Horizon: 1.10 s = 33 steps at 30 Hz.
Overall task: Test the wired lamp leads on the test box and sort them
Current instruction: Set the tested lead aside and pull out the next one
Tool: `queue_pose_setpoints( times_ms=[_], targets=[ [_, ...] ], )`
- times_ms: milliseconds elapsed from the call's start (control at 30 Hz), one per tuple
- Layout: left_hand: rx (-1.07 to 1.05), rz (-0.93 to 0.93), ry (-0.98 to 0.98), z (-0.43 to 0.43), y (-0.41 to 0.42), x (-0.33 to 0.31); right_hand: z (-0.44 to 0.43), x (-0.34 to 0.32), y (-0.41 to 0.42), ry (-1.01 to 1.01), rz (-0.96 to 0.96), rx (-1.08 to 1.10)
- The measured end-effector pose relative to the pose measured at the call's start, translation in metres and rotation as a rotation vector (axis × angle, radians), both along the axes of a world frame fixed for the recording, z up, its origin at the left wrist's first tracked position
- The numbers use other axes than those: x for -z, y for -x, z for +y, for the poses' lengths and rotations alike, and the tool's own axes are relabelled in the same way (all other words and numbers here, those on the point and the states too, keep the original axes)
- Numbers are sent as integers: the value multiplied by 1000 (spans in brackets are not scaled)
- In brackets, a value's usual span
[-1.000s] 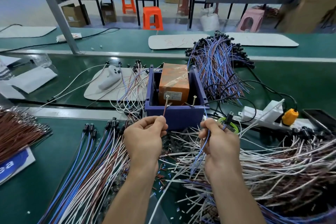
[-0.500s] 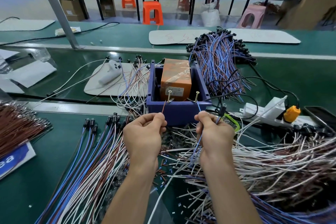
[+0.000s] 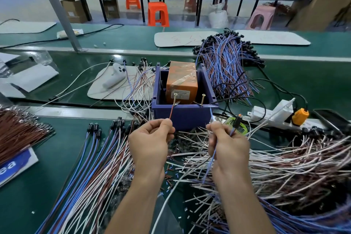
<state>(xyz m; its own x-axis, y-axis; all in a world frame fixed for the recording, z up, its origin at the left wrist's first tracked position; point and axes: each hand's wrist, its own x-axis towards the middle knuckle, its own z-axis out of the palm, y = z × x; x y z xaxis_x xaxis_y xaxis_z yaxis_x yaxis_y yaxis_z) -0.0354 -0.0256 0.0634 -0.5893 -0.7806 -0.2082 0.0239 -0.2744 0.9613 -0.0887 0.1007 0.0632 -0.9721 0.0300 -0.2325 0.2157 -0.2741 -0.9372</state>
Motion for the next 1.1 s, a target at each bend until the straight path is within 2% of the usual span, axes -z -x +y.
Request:
queue_pose_setpoints(
  times_ms=[67,233,367,467,567,733,833,1000,1100],
  targets=[
    [107,1,-25,6,-7,-1,6,-7,-9,15,-16,-100],
    [595,48,-74,21,-20,-9,24,-35,-34,5,-13,-410],
    [729,110,-115,26,-25,-8,36,-49,-47,-9,14,-403],
    [716,107,-153,40,-29,-7,48,-49,-56,-136,68,-396],
    [573,61,-180,53,-36,-11,70,-48,-66,-220,37,-395],
    [410,-63,-92,53,-43,-16,144,-59,-69,63,-1,-125],
    [417,-84,-35,54,-50,-16,187,-63,-69,84,9,40],
    [588,-243,90,74,-58,-9,234,-60,-73,-295,56,225],
    [693,-392,378,84,-60,-6,254,-58,-78,-670,126,305]
  ],
)
